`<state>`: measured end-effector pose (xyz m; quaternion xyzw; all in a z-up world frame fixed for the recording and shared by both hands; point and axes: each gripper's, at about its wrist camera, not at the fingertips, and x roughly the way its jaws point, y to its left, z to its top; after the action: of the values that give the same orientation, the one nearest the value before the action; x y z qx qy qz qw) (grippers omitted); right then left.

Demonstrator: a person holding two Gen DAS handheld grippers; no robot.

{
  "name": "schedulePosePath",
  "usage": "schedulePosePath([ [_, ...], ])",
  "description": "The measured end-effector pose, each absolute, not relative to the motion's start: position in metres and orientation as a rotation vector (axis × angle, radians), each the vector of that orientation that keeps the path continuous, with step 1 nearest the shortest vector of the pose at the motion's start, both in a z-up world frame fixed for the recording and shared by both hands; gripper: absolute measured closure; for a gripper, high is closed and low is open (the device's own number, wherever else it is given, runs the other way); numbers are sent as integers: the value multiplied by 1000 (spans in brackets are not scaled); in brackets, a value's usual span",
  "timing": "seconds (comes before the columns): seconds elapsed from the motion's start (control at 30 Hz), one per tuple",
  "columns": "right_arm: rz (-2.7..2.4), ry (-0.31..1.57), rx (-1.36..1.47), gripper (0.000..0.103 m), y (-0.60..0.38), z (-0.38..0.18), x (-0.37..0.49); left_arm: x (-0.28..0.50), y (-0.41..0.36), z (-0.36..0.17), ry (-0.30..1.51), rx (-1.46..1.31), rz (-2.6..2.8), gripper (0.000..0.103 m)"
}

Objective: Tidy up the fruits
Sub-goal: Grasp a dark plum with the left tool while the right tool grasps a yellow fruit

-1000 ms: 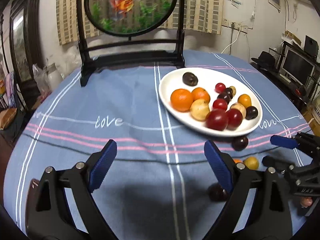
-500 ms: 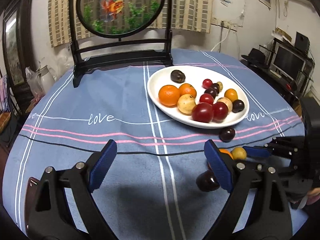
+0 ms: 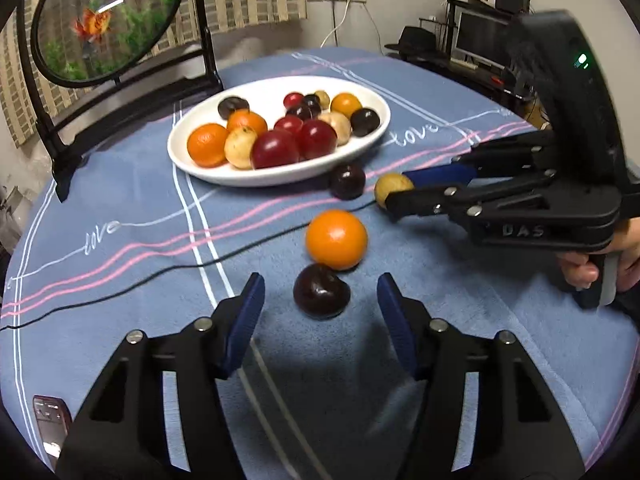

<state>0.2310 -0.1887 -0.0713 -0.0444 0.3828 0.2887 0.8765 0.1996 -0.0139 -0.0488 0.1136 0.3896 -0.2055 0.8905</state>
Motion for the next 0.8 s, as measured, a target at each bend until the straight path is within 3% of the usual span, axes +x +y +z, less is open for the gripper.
schedulePosePath([
  [0.27, 593, 810, -73, 78, -193, -72, 234, 209, -13, -58, 834, 226, -406, 58],
  [0.57, 597, 810, -62, 78, -195, -70, 233, 211, -18, -66, 867, 247, -419, 69],
  [0.8, 602, 815, -41, 78, -197, -70, 235, 208, -17, -63, 865, 253, -410, 69],
])
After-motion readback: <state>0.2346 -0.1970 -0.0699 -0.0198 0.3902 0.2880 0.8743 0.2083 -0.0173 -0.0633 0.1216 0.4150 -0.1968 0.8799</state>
